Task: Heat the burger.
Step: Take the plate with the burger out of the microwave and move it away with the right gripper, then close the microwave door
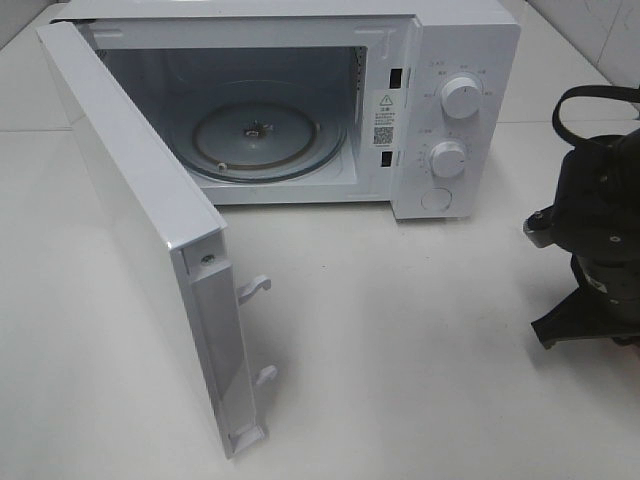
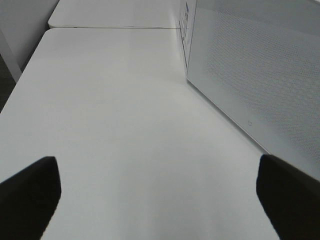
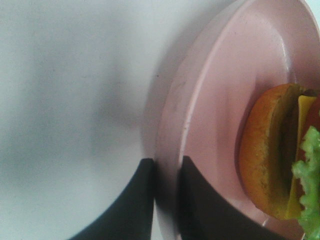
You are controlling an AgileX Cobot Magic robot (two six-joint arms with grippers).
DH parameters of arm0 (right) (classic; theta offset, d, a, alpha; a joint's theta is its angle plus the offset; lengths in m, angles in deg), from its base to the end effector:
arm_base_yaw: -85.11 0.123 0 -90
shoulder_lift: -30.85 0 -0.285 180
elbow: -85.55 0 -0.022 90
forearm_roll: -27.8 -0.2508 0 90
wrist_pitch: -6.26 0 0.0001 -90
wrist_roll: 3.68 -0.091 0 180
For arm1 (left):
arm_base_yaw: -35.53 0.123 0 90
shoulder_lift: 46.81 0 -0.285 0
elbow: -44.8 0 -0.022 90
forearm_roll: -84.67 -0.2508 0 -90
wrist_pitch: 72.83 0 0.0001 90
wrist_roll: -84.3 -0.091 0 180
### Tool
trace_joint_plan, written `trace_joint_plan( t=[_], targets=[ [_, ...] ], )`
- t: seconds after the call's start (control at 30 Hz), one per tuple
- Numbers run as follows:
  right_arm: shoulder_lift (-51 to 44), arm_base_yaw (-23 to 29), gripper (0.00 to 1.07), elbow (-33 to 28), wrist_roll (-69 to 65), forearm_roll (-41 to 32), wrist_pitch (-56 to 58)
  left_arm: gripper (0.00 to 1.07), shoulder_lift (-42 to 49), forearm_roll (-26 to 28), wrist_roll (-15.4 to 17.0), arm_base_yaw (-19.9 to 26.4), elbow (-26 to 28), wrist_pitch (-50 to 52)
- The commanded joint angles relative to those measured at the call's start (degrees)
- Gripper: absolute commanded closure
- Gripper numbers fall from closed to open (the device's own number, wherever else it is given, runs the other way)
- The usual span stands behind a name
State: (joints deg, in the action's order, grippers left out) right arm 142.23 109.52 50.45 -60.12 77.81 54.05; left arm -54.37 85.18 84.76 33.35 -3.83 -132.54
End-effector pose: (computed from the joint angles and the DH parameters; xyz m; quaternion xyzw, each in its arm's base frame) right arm 0.2566 0.0597 0.1166 -0.0601 0.9528 -0.2826 0.0929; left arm -0.0046 -0.0005 0.2785 0.0129 0.8475 -0.0167 0.5304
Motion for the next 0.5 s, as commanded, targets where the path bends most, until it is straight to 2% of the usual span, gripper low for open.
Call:
trace_joint_plan(
  t=[0.03, 0.2, 0.3, 0.33, 0.37, 0.43, 0.47, 0.5],
  targets=[
    [0.8, -0.3, 0.98, -0.2, -1.7, 3.0, 2.5, 0.04, 1.3, -0.2, 0.0, 0.3, -0.1, 0.3],
    [1.4, -0.3, 0.94, -0.2, -2.6, 3.7, 2.5, 0.04, 1.3, -0.2, 0.0, 0.3, -0.1, 0.3],
    [1.0, -0.1, 0.89, -0.2, -2.5, 3.2, 2.2, 0.04, 1.3, -0.2, 0.0, 0.3, -0.1, 0.3],
    [0.6, -0.1, 0.82, -0.2, -2.2, 2.0, 1.8, 0.04, 1.3, -0.2, 0.0, 0.3, -0.1, 0.3],
    [0.6, -0.1, 0.82, -0.2, -2.2, 2.0, 1.8, 0.04, 1.3, -0.2, 0.0, 0.3, -0.1, 0.3],
    [-0.9, -0.1, 0.71, -0.2, -0.8, 0.5, 0.6, 0.04, 1.3, -0.2, 0.0, 0.3, -0.1, 0.3],
    [-0.9, -0.1, 0.71, -0.2, -0.8, 0.5, 0.6, 0.04, 1.3, -0.2, 0.0, 0.3, -0.1, 0.3],
    [-2.5, -0.1, 0.65, -0.2, -0.5, -0.1, -0.3, 0.04, 1.3, -0.2, 0.0, 0.3, -0.1, 0.3]
  ],
)
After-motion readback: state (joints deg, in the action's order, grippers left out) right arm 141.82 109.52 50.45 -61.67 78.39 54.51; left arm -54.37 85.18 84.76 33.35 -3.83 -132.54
